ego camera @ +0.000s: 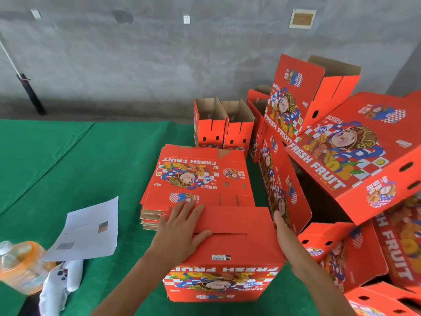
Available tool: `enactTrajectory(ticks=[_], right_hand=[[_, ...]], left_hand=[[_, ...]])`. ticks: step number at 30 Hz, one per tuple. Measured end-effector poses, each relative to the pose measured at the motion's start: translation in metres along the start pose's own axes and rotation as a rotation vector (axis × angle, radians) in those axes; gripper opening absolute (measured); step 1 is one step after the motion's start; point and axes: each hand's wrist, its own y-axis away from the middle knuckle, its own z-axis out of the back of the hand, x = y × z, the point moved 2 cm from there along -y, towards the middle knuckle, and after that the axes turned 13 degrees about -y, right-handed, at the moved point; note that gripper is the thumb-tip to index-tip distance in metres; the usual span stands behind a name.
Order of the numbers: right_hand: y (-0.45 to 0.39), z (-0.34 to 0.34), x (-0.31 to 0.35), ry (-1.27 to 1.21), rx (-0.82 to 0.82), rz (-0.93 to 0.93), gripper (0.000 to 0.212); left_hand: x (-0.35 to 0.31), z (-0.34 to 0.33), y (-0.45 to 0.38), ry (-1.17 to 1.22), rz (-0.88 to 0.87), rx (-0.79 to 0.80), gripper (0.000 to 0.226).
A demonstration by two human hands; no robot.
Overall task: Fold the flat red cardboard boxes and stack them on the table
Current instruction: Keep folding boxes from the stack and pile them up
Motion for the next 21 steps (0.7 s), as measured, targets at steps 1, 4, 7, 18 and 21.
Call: enactTrajectory(ticks=[1, 4, 7, 18, 21], right_hand=[[-0.002, 0.003, -0.004, -0.044, 0.009, -0.090, 0.066], [-0.007, 0.012, -0.014, 0.044, 0.135, -0.242, 0.070], [-0.016, 0.022, -0.024, 0.202, 0.195, -0.373, 0.074], [0.001, 0.029, -0.022, 0.079, 0.420, -0.410, 0.068], [0.012, 0.028, 0.024, 0.077, 0.493, -0.260, 0.067]], left_hand=[[0.000, -0.001, -0.002, -0.025, -0.005, 0.047, 0.085], [0.003, 0.003, -0.009, 0.000, -0.025, 0.092, 0.090], [0.010, 0.005, -0.014, 0.077, -0.003, 0.087, 0.087], [0.016, 0.044, -0.008, 0.231, 0.227, -0.017, 0.059], [0.033, 0.085, 0.001, 0.295, 0.303, -0.208, 0.051]])
